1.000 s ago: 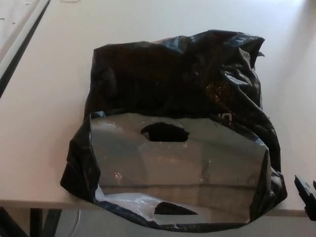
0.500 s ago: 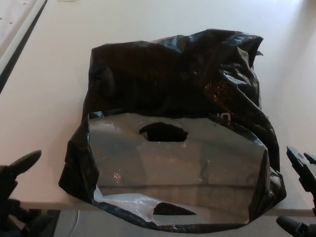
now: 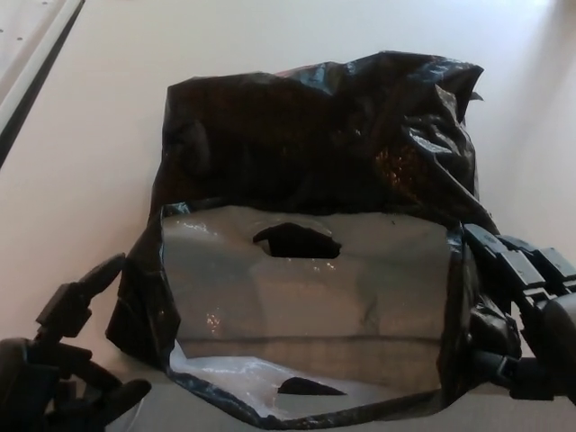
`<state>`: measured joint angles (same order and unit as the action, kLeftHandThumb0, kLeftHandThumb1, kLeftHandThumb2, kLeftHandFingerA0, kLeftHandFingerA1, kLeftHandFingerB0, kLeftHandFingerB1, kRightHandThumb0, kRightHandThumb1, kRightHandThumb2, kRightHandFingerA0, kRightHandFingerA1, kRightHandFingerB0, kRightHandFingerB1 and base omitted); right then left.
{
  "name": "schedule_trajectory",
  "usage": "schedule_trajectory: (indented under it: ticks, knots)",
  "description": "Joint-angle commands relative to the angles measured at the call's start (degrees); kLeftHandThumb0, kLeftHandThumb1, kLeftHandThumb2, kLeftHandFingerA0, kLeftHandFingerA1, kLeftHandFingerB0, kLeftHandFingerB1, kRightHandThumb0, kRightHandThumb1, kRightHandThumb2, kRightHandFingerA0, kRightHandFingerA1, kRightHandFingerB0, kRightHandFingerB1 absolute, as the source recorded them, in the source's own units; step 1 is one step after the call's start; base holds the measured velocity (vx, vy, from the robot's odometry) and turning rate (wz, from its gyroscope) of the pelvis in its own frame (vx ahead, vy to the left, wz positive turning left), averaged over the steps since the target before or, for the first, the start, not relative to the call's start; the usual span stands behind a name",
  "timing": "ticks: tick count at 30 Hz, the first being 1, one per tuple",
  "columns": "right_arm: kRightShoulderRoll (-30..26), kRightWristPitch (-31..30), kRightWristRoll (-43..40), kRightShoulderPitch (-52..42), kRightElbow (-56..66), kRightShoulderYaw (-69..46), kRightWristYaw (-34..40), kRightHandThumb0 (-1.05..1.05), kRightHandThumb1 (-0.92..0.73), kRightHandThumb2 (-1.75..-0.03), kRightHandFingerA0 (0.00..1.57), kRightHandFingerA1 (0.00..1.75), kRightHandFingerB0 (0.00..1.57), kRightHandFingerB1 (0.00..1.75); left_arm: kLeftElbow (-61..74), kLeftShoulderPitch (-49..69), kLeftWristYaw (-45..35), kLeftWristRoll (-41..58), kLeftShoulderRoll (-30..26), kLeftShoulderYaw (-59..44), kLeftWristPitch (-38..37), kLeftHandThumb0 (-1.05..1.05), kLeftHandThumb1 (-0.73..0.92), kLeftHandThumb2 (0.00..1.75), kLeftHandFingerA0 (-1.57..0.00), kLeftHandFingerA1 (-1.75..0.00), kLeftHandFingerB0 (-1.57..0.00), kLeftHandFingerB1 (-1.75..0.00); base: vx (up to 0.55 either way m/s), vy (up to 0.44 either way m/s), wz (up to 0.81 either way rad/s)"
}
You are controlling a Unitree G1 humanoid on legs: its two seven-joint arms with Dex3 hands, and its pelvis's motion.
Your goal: A plastic bag is kept infront of the robot in the middle of the desk and the robot uses both its hands to grab it from the top and lifts it up and then releases it.
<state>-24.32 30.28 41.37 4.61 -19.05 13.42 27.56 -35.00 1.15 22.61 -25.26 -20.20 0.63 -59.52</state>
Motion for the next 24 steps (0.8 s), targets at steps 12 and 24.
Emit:
schedule_trajectory:
  ticks: [12, 24]
  knots:
    - [2.1, -0.1, -0.1, 0.5, -6.5, 2.7, 0.3, -0.5, -0.49, -0.55, 0.16, 0.33, 0.0, 0.22, -12.4, -8.3, 3.0, -0.9, -0.6, -0.6, 8.1, -0.26, 0.45, 0.54, -0.22, -0.31, -0.01, -0.21, 0.0, 0.0, 0.0]
    - [2.2, 0.5, -0.3, 0.4, -8.0, 3.5, 0.7, -0.51, -0.49, -0.57, 0.17, 0.34, 0.01, 0.19, -17.3, -11.5, 8.5, -1.8, -1.0, -1.3, 9.9, -0.23, 0.5, 0.56, -0.23, -0.31, 0.0, -0.21, 0.0, 0.0, 0.0]
